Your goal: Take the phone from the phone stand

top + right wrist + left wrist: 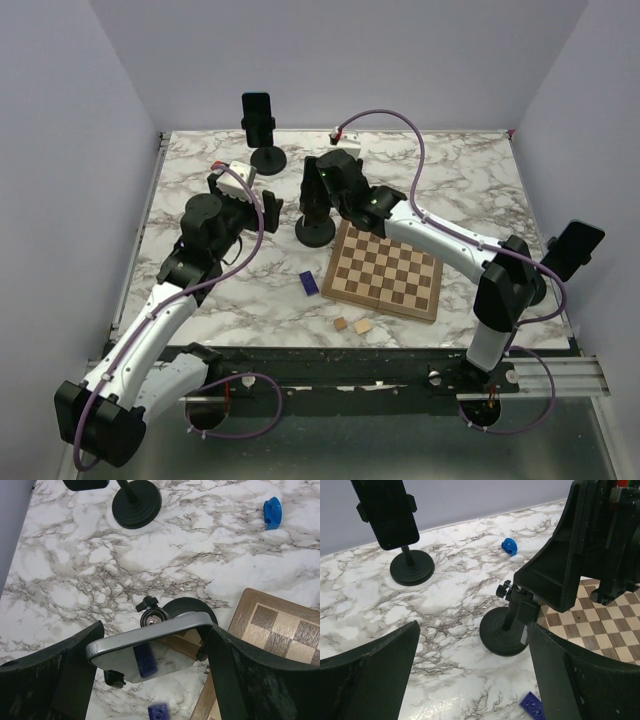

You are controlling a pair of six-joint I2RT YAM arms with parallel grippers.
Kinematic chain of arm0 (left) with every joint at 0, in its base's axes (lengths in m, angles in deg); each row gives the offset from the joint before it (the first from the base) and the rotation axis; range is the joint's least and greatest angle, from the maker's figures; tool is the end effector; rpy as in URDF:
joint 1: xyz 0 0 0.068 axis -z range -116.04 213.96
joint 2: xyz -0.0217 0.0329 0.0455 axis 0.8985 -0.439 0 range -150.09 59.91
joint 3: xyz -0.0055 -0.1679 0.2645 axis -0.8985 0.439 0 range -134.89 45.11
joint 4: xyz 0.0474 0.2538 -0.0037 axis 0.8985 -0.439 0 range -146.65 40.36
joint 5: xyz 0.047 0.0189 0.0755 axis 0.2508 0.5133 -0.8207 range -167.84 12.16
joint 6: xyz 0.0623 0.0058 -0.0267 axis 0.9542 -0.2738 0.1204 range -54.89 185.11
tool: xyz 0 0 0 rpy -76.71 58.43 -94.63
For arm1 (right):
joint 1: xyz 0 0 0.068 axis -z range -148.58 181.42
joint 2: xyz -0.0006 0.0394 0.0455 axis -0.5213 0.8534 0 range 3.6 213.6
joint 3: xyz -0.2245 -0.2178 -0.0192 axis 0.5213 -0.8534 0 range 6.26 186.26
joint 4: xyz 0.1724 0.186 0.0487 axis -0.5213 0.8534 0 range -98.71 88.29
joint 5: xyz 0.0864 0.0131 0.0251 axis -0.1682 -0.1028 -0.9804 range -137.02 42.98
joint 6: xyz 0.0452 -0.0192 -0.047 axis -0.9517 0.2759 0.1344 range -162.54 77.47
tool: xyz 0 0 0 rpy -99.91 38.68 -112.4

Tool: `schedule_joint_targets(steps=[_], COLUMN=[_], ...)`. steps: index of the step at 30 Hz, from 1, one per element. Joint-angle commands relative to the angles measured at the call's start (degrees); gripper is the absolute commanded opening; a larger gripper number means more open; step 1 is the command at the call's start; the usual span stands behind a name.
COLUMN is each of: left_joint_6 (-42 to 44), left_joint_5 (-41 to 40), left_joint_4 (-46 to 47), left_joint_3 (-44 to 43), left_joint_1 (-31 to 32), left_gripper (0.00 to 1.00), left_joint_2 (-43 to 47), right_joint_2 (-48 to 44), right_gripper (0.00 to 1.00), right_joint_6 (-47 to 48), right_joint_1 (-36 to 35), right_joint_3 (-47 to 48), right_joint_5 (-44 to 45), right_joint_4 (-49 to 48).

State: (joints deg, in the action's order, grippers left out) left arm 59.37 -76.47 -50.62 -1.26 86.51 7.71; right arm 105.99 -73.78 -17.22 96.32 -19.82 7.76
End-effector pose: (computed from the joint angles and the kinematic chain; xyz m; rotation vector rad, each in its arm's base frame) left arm 0.1905 -0.0805 0.3749 0.2669 1.6837 -0.3895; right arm 0.3107 0.3153 0.3601 -0.0196 2.0356 0.3913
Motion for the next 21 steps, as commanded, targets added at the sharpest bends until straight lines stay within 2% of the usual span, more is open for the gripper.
schedule_joint_targets(steps=[1,7,10,13,15,17,19,20,21], left_joint_6=[-0.8,-0.7,-0.7,-0.8,-0.7,-0.4,-0.2,-0.5,-0.7], left_joint_5=[3.9,7.4,8.0,9.2,10.4,13.5,18.9,20.8,22.4], left_joint_4=[0.1,-2.7,-2.8,-2.9,-2.9,-3.0,-4.3,-4.5,-4.6], left_joint_3=[-1.6,-4.1,-4.2,-4.3,-4.4,-4.8,-6.7,-7.3,-8.0], left_joint_1=[-0.2,-0.2,-0.3,-0.3,-0.3,-0.2,-0.1,-0.1,-0.2], left_gripper=[0.96,0.96,0.96,0.96,0.96,0.94,0.89,0.86,0.84], left_joint_2=[-1.7,-5.5,-5.9,-6.5,-7.1,-8.8,-12.0,-13.5,-15.4], right_joint_2=[1.7,1.5,0.9,0.6,0.3,0.2,0.3,0.3,0.3], right_gripper=[0.87,0.91,0.83,0.61,0.43,0.27,0.06,0.01,0.01], right_joint_6=[1.4,2.3,2.9,3.6,4.2,4.9,6.1,7.0,7.9], right_joint_1=[0.4,0.4,0.4,0.4,0.5,0.8,1.2,1.3,1.4], right_joint_3=[0.9,-1.1,-2.5,-3.3,-4.0,-4.2,-3.9,-3.8,-3.9], right_joint_5=[-1.6,-2.6,-2.7,-2.4,-2.7,-3.8,-6.0,-7.0,-8.7], right_joint_4=[-2.1,-4.6,-6.0,-7.0,-8.0,-8.5,-8.5,-8.5,-8.5])
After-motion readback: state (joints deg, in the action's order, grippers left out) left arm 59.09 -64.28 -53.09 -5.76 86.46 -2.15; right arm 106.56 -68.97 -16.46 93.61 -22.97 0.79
